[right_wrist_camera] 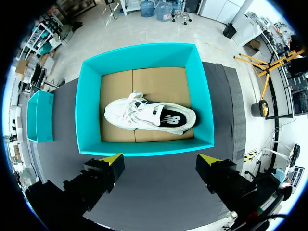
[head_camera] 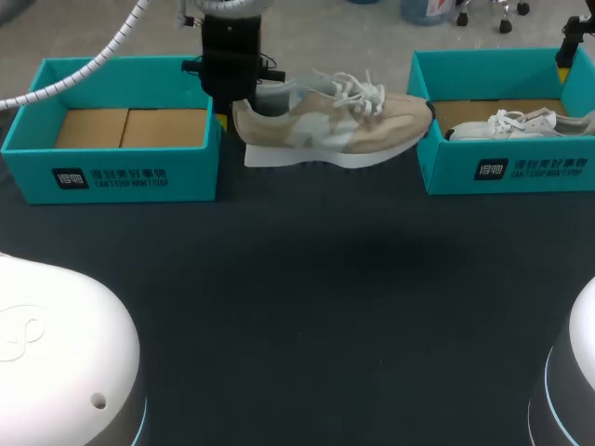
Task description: Take the shoe out of the shoebox, open the shoe tongue, remove and reinsert the insole, then place the shoe into the shoebox
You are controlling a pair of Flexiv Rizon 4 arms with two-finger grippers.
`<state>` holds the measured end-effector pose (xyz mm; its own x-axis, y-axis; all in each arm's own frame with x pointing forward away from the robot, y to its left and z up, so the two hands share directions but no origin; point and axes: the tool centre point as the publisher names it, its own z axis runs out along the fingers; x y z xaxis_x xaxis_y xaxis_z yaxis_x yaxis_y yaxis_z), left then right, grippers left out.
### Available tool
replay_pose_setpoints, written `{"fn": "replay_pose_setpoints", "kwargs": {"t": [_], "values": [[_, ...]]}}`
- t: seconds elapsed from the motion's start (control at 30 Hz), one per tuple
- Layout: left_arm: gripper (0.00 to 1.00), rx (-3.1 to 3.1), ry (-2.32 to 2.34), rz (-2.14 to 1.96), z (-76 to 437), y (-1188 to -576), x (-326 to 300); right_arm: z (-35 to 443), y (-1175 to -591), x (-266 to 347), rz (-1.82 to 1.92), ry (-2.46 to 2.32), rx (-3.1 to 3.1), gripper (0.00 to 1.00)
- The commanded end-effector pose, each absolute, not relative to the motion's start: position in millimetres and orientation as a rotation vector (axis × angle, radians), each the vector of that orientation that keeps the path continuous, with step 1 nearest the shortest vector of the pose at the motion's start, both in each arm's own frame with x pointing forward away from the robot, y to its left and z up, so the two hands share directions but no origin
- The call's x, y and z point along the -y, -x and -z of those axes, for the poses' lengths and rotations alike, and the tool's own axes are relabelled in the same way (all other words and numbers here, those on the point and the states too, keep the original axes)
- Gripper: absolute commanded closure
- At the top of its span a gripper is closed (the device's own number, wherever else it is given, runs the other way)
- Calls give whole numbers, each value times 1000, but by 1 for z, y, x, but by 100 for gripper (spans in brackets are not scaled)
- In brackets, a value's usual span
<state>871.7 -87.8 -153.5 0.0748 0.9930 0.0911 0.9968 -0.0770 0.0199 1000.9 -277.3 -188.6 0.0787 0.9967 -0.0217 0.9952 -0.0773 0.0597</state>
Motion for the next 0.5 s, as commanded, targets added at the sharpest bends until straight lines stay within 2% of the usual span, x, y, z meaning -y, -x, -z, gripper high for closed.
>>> {"fn": "replay_pose_setpoints", "kwargs": {"t": [0.03,0.5], "values": [[100,2105,2231,222,152,-848,103,189,-1001,278,-40,-2263,-2093,0],[100,2238,2170,249,163,-791,109,189,-1001,278,-40,-2263,-2093,0]]}}
